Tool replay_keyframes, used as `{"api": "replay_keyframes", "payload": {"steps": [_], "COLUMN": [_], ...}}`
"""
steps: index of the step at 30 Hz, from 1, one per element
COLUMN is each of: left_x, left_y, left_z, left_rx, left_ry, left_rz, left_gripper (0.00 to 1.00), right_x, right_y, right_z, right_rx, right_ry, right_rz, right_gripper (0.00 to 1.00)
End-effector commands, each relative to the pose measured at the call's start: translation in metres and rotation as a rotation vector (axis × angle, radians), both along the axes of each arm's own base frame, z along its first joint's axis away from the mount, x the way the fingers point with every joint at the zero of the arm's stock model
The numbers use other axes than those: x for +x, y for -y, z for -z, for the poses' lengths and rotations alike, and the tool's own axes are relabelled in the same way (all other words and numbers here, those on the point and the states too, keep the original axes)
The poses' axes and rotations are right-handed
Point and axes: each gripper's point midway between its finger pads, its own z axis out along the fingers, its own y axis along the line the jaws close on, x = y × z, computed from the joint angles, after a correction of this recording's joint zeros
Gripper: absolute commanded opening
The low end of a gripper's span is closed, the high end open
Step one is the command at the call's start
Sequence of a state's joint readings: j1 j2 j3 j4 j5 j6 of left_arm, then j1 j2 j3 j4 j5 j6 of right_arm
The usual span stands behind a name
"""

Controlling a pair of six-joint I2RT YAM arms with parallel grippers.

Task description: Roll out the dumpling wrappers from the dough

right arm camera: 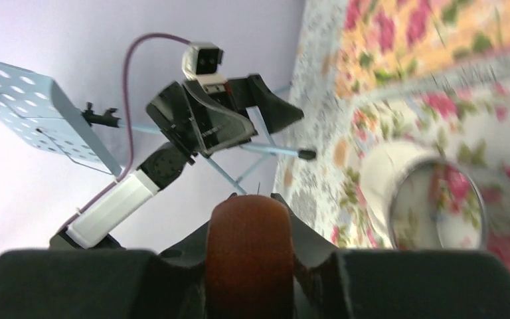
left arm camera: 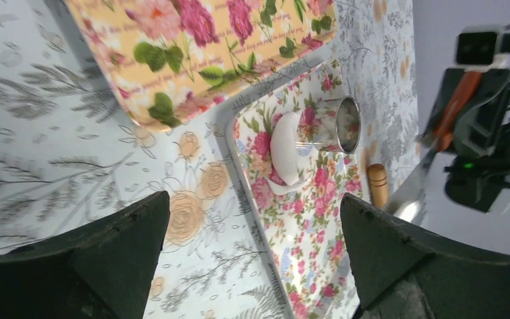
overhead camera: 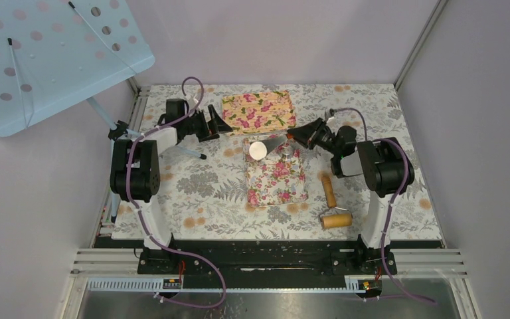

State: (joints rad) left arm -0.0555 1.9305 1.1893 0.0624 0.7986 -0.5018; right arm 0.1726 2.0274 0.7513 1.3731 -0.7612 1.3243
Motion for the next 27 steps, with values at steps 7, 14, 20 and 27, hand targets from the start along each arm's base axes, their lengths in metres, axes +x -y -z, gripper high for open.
{"api": "replay_keyframes", "payload": {"steps": [7,14,20,27], "left_x": [-0.028,-0.052,-0.067,-0.072], "left_y": [-0.056,-0.069,-0.07,-0.068], "left_z": [-0.023,-0.016,0.0,-0.004], "left_rx": [0.047,0.051,0.029,0.018], "left_ry": [0.046,0.004,-0.067,-0.051], "left_rz": [0.118,0.162,0.217,0.226], "left_gripper": [0.99,0.99,0.99,0.99], "right_x": [0.094,0.184,0.232,0.234], "right_y": [0.029,0.044,0.068,0.085], "right_z": [-0.081,-0.096,-0.072,-0.015], "right_rx": [-0.038,-0.113,-0.263,-0.436], "right_ry": [0.177,0.183,0.187,0.11], "right_rz": [0.17,0.252,0.296,0.268], "right_gripper": [0.0,0.0,0.0,0.0]}}
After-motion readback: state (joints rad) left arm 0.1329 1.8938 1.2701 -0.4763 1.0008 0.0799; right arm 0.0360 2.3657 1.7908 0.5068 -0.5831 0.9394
